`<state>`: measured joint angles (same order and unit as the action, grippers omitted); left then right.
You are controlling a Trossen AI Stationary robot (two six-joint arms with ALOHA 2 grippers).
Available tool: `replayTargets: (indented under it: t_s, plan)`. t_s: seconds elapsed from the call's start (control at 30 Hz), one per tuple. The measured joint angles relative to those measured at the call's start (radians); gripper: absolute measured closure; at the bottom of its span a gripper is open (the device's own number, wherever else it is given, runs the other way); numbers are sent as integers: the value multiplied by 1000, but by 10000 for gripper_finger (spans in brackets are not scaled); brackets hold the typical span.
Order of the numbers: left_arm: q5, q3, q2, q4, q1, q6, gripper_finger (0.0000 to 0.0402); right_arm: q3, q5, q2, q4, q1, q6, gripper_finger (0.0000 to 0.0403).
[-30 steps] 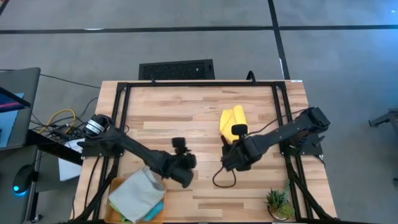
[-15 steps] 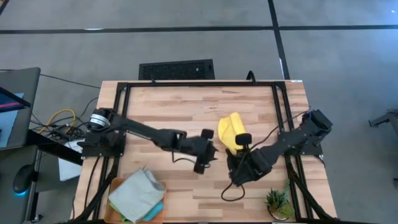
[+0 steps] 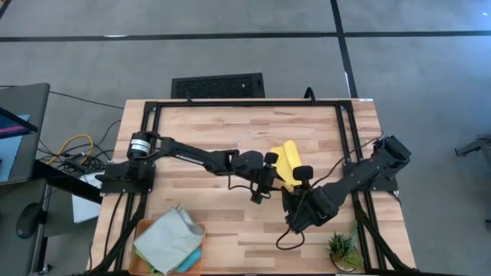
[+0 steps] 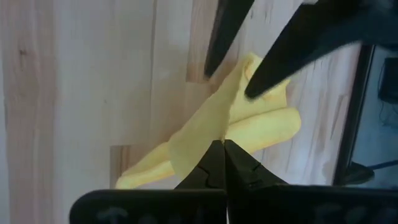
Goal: Fold microfiber towels
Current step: Fold the yellow microfiber towel
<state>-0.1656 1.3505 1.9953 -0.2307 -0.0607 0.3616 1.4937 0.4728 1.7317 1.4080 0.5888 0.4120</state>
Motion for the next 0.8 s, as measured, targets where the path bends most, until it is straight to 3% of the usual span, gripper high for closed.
replayTargets:
  t_s: [0.23, 0.37, 0.57, 0.8]
  plan:
    - [-15, 4, 65, -84, 37, 18, 260, 0, 0, 0, -1, -2, 40, 397]
    - [-72, -1, 81, -74, 54, 71, 260, 0, 0, 1, 5, -2, 69, 397]
    - [-77, 5, 120, -80, 84, 90, 260, 0, -2, 1, 17, -2, 87, 397]
    - [-75, 6, 141, -15, 107, 85, 260, 84, 2, 0, 169, -3, 183, 397]
